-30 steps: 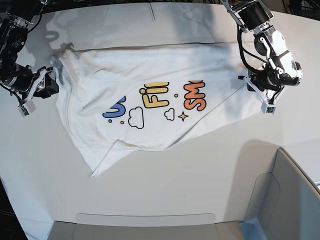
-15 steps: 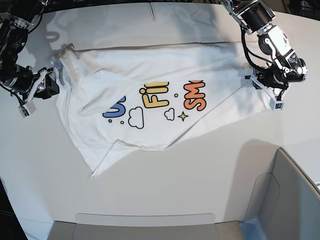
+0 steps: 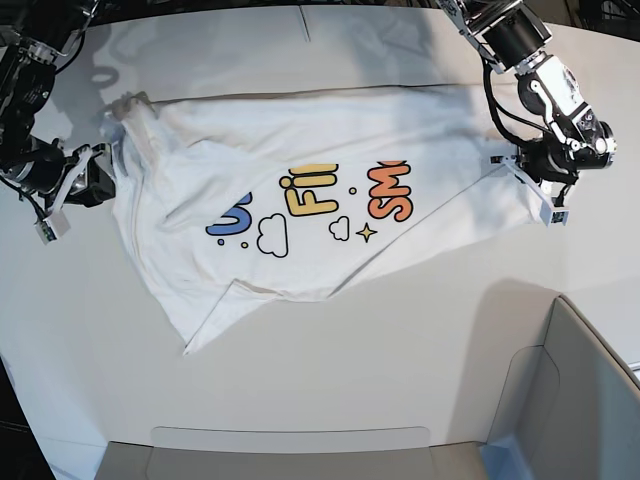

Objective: Layout the t-shirt on the table in an organized manner, then fold the t-shirt properly
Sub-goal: 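Reach the right gripper to the shirt hem corner and grasp it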

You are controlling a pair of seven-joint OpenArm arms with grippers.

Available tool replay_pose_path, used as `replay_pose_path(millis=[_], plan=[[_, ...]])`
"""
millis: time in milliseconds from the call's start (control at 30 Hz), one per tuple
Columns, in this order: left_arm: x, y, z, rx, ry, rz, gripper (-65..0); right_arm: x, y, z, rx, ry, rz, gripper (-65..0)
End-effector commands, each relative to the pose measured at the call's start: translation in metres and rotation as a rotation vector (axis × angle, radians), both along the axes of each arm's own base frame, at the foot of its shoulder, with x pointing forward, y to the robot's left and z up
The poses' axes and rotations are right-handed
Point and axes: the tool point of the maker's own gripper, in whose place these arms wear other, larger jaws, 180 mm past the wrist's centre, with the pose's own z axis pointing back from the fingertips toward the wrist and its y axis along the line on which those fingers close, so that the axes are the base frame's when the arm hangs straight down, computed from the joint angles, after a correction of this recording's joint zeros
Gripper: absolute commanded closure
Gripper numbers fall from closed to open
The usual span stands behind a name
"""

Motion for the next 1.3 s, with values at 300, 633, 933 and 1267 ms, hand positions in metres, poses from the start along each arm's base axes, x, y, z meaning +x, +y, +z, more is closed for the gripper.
replay_pose_path(millis=[300, 633, 933, 1267], plan=[[0.04, 0.014, 0.04, 0.038, -0.134, 0.006, 0.0, 0.008, -0.003, 0.014, -0.016, -0.051, 0.012, -11.2], [0.035, 0.039, 0.051, 0.104, -0.132, 0.014, 0.0, 0.075, 0.056, 0.039, -0.202, -0.116, 0.223, -10.3], [0.036, 0.038, 0.051, 0.103, -0.131, 0.011, 0.0, 0.141, 0.109, 0.037, -0.225, -0.065, 0.228, -14.5], [0.034, 0.038, 0.049, 0.102, -0.123, 0.009, 0.0, 0.153, 0.137, 0.011, 0.005, -0.004, 0.162, -18.6]])
